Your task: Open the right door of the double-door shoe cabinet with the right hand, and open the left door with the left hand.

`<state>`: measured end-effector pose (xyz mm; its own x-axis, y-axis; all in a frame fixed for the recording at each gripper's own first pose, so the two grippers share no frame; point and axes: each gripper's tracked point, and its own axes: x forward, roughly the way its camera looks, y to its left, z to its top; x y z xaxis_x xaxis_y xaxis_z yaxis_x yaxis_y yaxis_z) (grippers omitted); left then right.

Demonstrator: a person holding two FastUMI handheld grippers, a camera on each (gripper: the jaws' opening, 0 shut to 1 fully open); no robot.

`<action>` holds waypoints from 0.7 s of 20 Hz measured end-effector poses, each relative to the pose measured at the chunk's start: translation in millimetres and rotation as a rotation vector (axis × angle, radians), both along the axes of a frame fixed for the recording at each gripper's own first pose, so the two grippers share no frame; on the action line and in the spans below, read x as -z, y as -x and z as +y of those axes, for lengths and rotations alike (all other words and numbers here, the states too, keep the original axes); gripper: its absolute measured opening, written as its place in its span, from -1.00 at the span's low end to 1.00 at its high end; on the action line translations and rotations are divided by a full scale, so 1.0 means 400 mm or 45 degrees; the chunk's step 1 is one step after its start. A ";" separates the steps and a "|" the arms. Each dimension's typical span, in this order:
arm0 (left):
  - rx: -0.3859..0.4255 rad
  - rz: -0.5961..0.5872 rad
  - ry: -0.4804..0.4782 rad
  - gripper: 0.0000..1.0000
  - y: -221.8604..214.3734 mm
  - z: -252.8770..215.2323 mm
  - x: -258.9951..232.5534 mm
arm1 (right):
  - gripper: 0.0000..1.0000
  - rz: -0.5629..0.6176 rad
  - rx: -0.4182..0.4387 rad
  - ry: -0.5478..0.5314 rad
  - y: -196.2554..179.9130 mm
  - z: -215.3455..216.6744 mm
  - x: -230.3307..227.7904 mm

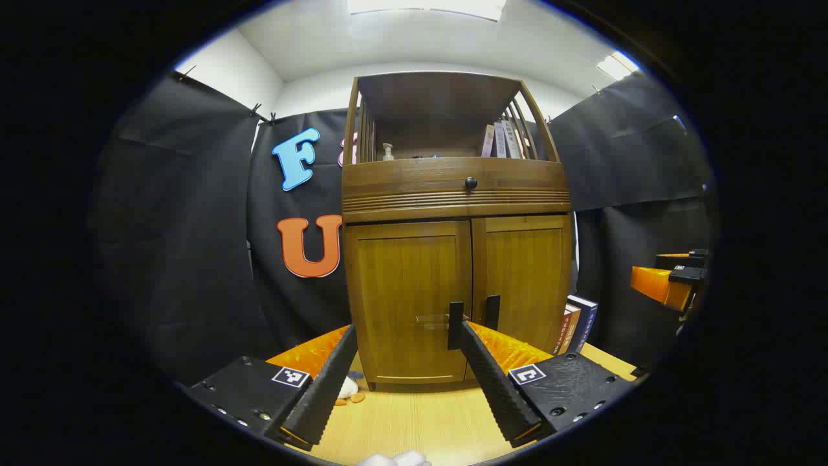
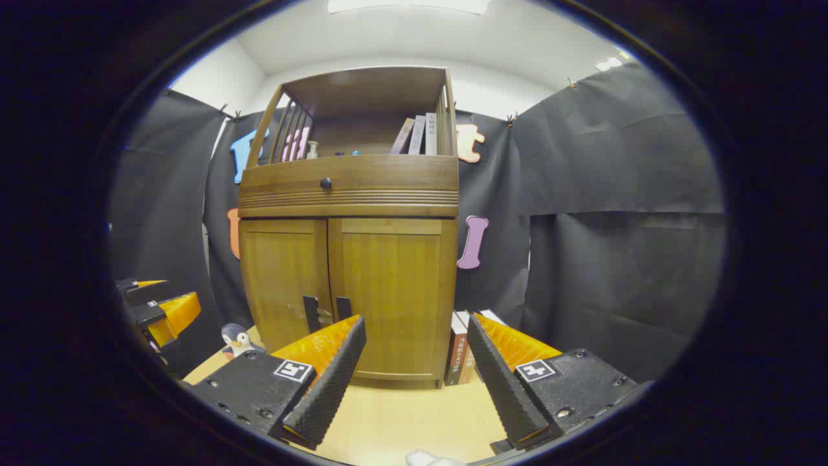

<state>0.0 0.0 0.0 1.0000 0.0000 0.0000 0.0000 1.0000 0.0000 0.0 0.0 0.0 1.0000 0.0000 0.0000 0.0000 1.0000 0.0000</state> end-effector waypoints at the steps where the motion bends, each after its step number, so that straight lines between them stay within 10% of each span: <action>1: -0.001 -0.001 0.002 0.92 0.001 0.002 0.000 | 0.99 -0.002 -0.004 0.005 0.004 0.006 0.001; 14: -0.028 0.012 0.002 0.92 0.008 0.047 0.010 | 1.00 0.015 0.006 0.004 -0.008 0.042 0.029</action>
